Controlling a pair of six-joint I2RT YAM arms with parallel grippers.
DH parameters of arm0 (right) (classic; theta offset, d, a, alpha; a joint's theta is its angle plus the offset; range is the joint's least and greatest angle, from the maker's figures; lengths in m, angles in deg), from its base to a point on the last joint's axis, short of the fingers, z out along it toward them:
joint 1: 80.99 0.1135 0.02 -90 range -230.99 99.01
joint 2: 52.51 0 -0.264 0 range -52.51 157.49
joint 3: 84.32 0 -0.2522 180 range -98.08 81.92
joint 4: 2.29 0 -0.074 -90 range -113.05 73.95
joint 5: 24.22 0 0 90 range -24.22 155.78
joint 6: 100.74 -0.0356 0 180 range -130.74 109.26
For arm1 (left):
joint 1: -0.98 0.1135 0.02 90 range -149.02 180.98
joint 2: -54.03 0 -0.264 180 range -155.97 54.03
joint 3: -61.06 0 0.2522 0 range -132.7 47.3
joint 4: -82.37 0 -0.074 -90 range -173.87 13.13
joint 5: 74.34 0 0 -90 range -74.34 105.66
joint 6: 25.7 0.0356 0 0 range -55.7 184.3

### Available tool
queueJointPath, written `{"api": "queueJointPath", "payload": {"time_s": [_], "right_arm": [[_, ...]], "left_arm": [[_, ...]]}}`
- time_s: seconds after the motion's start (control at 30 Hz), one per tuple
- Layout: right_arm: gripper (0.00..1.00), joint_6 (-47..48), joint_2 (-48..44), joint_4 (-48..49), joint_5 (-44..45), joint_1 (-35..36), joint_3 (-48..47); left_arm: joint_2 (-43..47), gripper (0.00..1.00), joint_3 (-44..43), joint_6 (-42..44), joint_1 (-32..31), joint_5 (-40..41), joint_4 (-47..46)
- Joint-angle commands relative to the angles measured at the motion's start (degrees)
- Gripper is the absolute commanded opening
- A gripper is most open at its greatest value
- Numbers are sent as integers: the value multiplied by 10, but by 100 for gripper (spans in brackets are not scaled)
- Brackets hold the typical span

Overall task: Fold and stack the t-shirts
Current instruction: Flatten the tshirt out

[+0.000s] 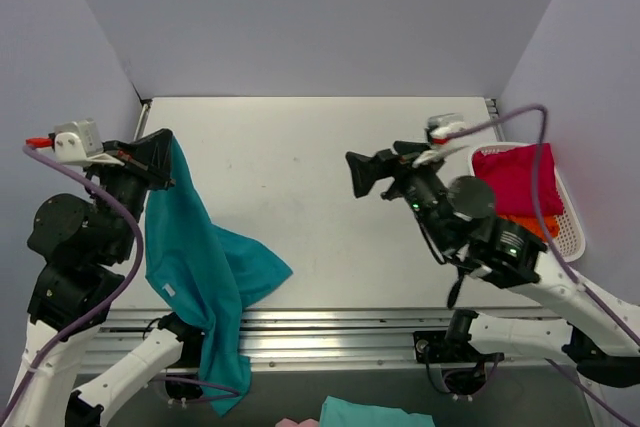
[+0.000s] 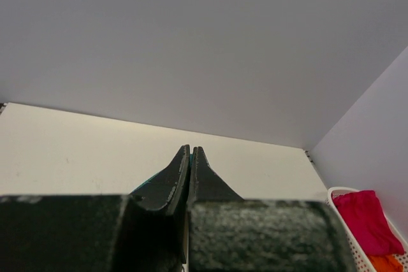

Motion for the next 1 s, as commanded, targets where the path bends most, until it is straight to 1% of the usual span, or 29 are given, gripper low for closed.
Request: {"api": "queueJointPath", "payload": {"time_s": [0.0, 0.03, 0.1, 0.13, 0.17, 0.23, 0.27, 0.3, 0.33, 0.37, 0.4, 0.43, 0.47, 0.5, 0.57, 0.6, 0.63, 0.7, 0.73, 0.77, 0.8, 0.83, 0.87, 0.9, 0.93, 0.97], "right_arm": [[100, -99, 138, -11, 21, 3, 29], [100, -115, 190, 22, 19, 3, 50], [100, -138, 240, 63, -13, 3, 69], [100, -147, 286, 81, -25, 3, 74], [99, -150, 308, 92, -31, 4, 70], [99, -155, 348, 90, -8, 4, 61], [99, -156, 353, 85, 10, 4, 54], [99, -156, 355, 78, 56, 2, 52], [99, -156, 351, 64, 77, 0, 50], [100, -160, 345, 55, 97, -4, 51], [100, -165, 330, 45, 135, -18, 53], [100, -173, 322, 22, 148, -29, 55], [100, -189, 310, 13, 154, -42, 60], [100, -196, 282, 8, 148, -81, 77], [100, -210, 252, 3, 144, -118, 98], [100, -217, 222, 3, 145, -134, 118], [100, -217, 207, 3, 147, -163, 125], [100, -217, 183, 3, 154, -183, 136], [100, -216, 165, 3, 157, -192, 142], [100, -213, 160, 3, 157, -205, 143], [100, -212, 157, 3, 156, -209, 143], [100, -211, 160, 3, 154, -213, 142], [100, -210, 164, -2, 149, -217, 140], [100, -212, 178, -16, 148, -217, 137], [100, -218, 186, -24, 147, -219, 131], [100, -220, 195, -24, 140, -221, 129]], "left_arm": [[-18, 2, 34, -2, -2, -7, -34], [-19, 2, 45, -7, -2, -7, -42], [-26, 2, 76, -12, -2, -9, -53], [-31, 2, 85, -13, -2, -12, -60], [-52, 2, 89, -21, -3, -25, -74], [-90, 2, 78, -27, -3, -59, -87], [-141, 2, 65, -27, -4, -103, -88], [-170, 2, 31, -24, -6, -130, -87], [-198, 2, 13, -11, -8, -166, -87], [-247, 2, -4, -5, -11, -254, -92], [-269, 2, -43, -2, -26, -285, -91], [-297, 2, -60, 5, -40, -309, -93], [-307, 2, -76, 12, -56, -332, -95], [-312, 2, -92, 22, -94, -367, -97], [-321, 2, -149, 55, -134, -408, -90], [-321, 2, -170, 70, -154, -462, -83], [-307, 2, -200, 97, -191, -468, -67], [-275, 2, -210, 118, -217, -442, -55], [-228, 2, -207, 130, -221, -404, -50], [-203, 2, -189, 139, -222, -358, -49], [-174, 2, -176, 145, -221, -308, -51], [-123, 2, -160, 161, -221, -211, -62], [-101, 2, -124, 173, -221, -157, -76], [-80, 2, -107, 186, -221, -111, -90], [-61, 2, -93, 223, -220, -18, -117], [-60, 2, -79, 238, -220, 30, -127]]}}
